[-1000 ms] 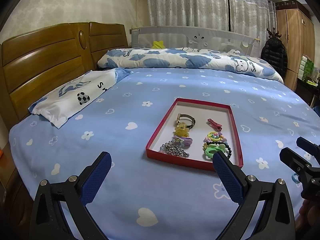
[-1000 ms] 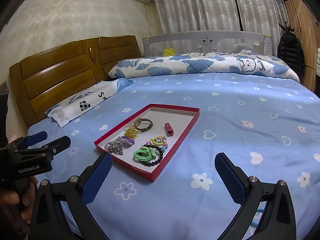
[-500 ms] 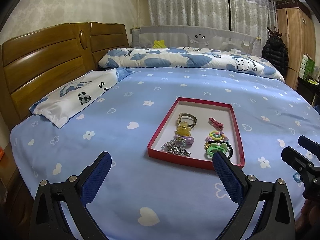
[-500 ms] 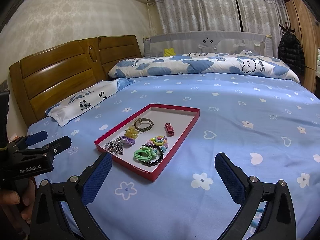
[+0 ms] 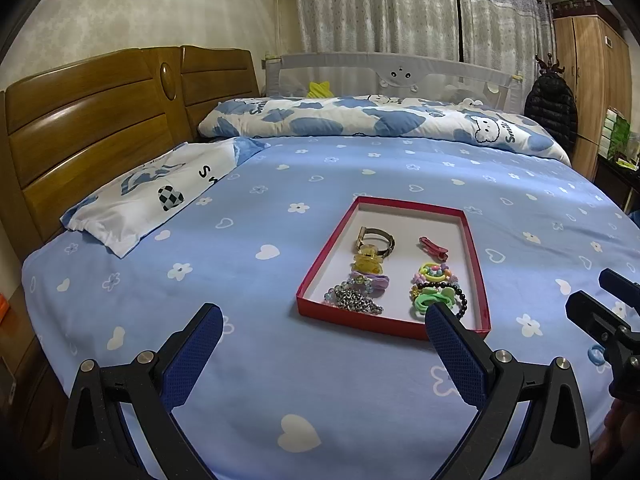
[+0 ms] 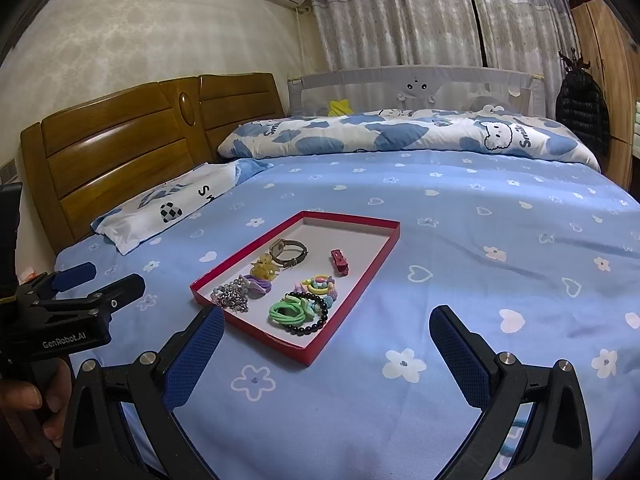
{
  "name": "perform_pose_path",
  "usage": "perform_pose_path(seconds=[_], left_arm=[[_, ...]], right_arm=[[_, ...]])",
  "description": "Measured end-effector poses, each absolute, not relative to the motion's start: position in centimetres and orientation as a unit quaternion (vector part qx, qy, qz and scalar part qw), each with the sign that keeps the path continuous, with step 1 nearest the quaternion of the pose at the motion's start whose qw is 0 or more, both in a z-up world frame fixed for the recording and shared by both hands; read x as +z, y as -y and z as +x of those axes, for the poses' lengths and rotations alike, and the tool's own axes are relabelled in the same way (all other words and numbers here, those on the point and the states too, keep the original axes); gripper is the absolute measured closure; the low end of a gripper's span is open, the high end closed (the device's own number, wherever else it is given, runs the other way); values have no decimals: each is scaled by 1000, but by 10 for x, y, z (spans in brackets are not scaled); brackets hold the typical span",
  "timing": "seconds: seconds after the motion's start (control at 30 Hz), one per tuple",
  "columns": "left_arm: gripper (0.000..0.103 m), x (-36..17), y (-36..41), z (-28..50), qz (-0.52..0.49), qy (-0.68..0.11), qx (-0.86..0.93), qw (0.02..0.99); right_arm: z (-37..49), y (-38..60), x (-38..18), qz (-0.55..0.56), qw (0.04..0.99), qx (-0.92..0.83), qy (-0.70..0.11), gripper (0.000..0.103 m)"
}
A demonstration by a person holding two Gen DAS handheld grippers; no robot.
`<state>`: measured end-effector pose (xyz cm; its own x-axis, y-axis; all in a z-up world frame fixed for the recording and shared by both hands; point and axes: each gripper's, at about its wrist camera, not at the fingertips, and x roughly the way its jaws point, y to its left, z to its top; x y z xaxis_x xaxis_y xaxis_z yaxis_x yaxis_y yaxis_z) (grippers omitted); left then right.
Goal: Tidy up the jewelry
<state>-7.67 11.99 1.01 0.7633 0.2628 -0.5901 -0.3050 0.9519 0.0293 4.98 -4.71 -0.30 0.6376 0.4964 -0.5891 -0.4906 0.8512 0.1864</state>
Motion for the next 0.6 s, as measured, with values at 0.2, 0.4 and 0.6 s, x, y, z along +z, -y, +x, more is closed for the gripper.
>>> perform_pose_path(seconds=[0.2,0.4,0.6], left_arm=[[1,10,-119,-77,-34,-309,152,938],[1,10,-119,-77,-34,-308,151,939],[1,11,-120,-77,-34,-308,150,939]], right_arm=[[50,48,-2,4,905,273,-327,0],[49,48,-2,4,905,273,-326,0],[50,48,-2,4,905,273,-326,0]])
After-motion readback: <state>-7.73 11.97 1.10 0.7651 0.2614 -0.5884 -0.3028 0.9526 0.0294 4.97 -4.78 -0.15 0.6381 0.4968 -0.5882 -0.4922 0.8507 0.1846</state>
